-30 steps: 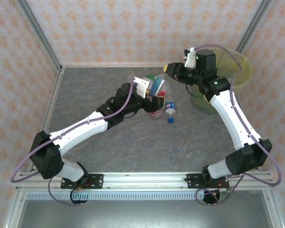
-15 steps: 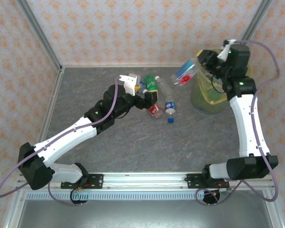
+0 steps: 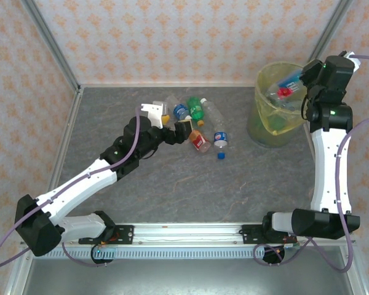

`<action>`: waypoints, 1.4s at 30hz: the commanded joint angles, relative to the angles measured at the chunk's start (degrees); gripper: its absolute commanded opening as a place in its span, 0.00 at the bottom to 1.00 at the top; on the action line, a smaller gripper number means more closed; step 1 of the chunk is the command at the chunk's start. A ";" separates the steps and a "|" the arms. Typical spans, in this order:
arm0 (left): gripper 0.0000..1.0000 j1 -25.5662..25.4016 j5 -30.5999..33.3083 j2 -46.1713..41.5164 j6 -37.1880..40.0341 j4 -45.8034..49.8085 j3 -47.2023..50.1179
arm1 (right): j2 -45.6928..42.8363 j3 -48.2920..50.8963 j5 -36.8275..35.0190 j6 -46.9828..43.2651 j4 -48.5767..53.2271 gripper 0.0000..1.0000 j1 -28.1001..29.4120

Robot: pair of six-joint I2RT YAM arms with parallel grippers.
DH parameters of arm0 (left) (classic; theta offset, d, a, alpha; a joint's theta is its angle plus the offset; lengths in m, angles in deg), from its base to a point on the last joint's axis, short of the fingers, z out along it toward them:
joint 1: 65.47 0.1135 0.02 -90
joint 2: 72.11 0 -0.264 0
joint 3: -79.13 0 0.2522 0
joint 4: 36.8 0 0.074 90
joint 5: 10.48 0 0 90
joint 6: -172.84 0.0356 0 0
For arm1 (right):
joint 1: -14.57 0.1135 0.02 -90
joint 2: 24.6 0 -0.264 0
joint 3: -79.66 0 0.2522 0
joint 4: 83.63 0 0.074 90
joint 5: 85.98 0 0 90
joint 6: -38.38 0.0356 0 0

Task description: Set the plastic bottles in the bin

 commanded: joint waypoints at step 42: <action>0.99 10.56 0.71 14.70 -8.75 1.23 -3.99 | 5.37 -7.66 19.25 -3.57 5.47 1.00 0.04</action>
